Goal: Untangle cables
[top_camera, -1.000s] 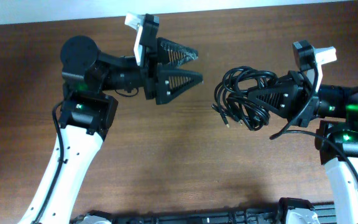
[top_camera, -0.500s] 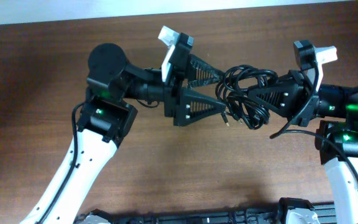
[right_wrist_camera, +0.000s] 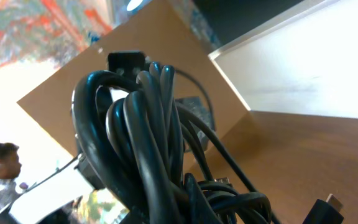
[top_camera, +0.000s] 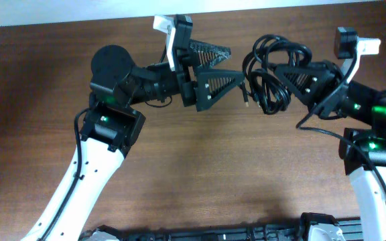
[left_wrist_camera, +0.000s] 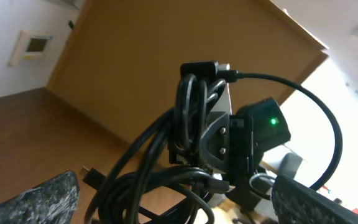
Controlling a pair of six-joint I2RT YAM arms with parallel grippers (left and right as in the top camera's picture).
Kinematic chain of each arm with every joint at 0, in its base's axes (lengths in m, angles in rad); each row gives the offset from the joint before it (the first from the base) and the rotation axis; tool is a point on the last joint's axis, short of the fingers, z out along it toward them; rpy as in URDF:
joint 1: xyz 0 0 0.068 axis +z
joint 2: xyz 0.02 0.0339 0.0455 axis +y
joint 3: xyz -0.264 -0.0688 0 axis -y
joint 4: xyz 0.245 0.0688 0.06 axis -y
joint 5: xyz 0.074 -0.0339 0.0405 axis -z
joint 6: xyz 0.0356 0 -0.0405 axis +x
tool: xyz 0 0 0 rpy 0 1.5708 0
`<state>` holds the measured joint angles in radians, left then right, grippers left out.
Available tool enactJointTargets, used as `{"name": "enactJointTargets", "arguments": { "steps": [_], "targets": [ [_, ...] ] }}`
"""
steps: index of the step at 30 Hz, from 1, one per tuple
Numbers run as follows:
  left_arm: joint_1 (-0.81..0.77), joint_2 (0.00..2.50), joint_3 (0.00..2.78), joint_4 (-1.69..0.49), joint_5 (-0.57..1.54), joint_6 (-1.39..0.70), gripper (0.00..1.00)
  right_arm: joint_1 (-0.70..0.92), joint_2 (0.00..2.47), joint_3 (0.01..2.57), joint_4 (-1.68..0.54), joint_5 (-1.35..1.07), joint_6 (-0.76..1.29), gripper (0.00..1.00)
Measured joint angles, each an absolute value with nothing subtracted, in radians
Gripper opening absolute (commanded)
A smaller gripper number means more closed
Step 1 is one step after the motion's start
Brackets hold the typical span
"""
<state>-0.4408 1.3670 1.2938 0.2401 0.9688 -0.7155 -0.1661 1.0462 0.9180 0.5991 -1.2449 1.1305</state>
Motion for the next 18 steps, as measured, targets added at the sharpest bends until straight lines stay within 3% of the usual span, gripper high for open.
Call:
{"name": "enactJointTargets", "arguments": {
  "steps": [18],
  "targets": [
    [-0.647,1.38,1.294,0.244,0.696,-0.753,0.99,-0.166,1.101,0.918,0.596,-1.21,1.122,0.04]
  ]
}}
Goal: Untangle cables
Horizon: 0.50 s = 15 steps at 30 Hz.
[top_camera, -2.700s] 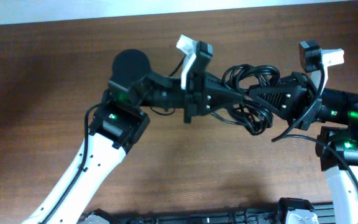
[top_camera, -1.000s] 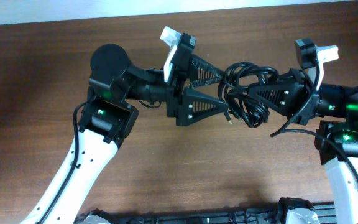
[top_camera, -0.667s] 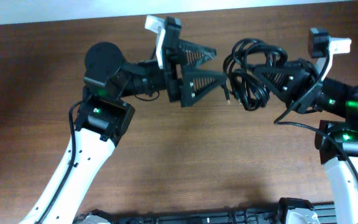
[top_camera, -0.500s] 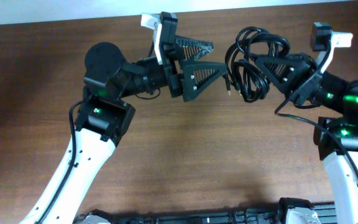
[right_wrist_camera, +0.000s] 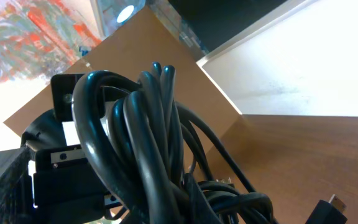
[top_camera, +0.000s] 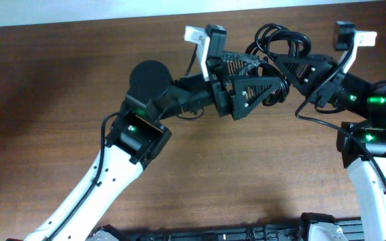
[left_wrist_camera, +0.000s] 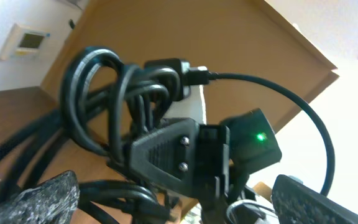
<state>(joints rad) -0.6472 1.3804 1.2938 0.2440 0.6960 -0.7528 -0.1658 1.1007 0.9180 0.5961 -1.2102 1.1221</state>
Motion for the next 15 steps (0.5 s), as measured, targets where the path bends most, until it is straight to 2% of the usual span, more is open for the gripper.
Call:
{"name": "enactJointTargets", "arguments": {
  "steps": [15],
  "targets": [
    [-0.653,1.382,1.294,0.251,0.572,-0.753,0.99,-0.164,1.101,0.918,0.596,-1.261,1.122,0.04]
  ]
}}
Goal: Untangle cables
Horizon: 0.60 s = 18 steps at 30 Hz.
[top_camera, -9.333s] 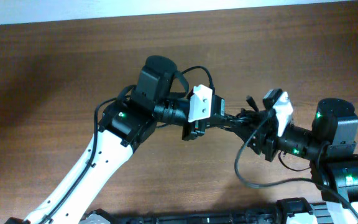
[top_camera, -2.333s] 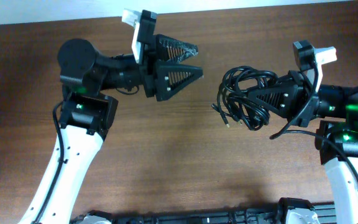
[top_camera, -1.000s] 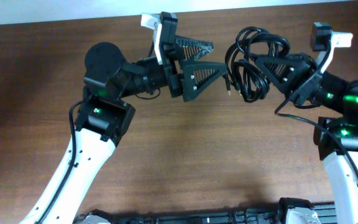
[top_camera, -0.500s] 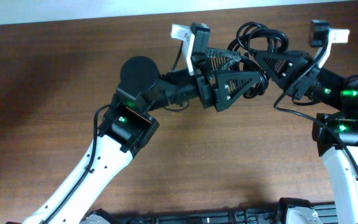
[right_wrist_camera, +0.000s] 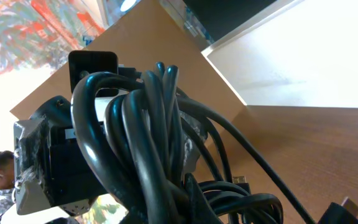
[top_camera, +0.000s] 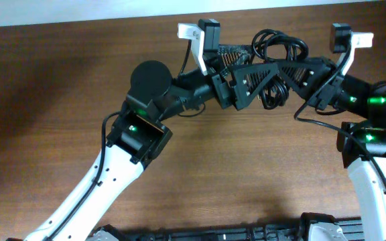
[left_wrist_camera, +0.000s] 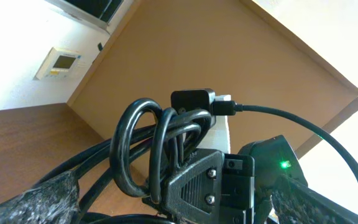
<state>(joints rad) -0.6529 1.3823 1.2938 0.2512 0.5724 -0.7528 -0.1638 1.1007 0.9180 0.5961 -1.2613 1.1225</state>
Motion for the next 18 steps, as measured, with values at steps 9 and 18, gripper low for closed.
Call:
{"name": "enactJointTargets", "arguments": {
  "steps": [9,18],
  "targets": [
    [-0.679,1.382,1.294,0.251,0.556,-0.753,0.99,-0.131,1.101,0.918,0.6,-1.261,1.122,0.04],
    [-0.624,1.384,1.294,0.239,0.585,-0.753,0.96,-0.211,1.101,0.918,0.6,-1.262,1.122,0.04]
  ]
}}
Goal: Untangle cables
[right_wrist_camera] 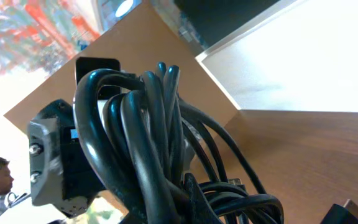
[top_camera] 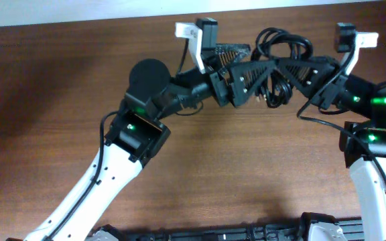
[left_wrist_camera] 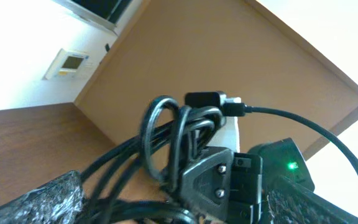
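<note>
A tangled bundle of black cables [top_camera: 285, 41] hangs above the wooden table [top_camera: 200, 167] at the back right. My right gripper [top_camera: 283, 65] is shut on it from the right; in the right wrist view the thick loops [right_wrist_camera: 142, 137] fill the frame above that gripper [right_wrist_camera: 185, 205]. My left gripper [top_camera: 259, 57] reaches in from the left and is open, one finger on each side of the bundle's left strands. In the left wrist view, black strands [left_wrist_camera: 166, 137] run down between its fingers [left_wrist_camera: 36, 199], and the right gripper's body [left_wrist_camera: 222, 180] is right behind them.
Both arms meet near the table's far edge [top_camera: 112, 23]. A loose plug end [right_wrist_camera: 344, 208] dangles at the lower right of the right wrist view. A black strip of equipment [top_camera: 213, 234] lies along the near edge.
My left gripper has edged slightly further right into the bundle, and strands now lie lower between its open fingers. The right gripper holds the bundle in nearly the same place.
At first my open left gripper stood left of the bundle with a gap, while the right gripper held the bundle up. Then the left arm had swung right and reached the cables. Its fingers then straddled the left strands and still do.
</note>
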Controlling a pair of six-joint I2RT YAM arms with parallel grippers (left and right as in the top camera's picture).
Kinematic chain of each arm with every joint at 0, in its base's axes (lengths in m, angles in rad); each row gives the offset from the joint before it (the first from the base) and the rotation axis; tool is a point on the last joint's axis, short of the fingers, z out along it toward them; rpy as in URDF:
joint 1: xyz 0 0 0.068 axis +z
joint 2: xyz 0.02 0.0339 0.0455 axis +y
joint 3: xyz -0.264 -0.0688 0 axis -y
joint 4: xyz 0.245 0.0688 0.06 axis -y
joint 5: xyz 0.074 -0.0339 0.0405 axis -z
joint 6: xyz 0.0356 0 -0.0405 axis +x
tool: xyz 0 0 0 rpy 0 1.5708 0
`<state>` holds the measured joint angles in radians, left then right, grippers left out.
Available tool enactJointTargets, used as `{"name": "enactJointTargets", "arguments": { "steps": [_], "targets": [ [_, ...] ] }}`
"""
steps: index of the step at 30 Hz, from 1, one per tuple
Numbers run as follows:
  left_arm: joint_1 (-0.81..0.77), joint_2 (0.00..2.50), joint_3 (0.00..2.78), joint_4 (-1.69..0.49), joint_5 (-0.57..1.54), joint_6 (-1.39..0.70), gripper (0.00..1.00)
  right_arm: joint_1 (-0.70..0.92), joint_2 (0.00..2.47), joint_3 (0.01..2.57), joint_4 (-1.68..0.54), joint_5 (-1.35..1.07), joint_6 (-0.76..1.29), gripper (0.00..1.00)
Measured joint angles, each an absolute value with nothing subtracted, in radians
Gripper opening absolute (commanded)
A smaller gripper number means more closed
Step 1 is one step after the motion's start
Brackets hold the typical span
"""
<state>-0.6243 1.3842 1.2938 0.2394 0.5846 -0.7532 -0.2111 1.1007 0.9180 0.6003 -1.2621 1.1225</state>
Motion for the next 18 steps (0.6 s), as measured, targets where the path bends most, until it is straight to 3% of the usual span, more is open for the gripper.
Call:
{"name": "enactJointTargets", "arguments": {
  "steps": [18],
  "targets": [
    [-0.702,1.384,1.294,0.24,0.667,-0.809,0.99,-0.236,1.101,0.918,0.6,-1.285,1.13,0.04]
  ]
}}
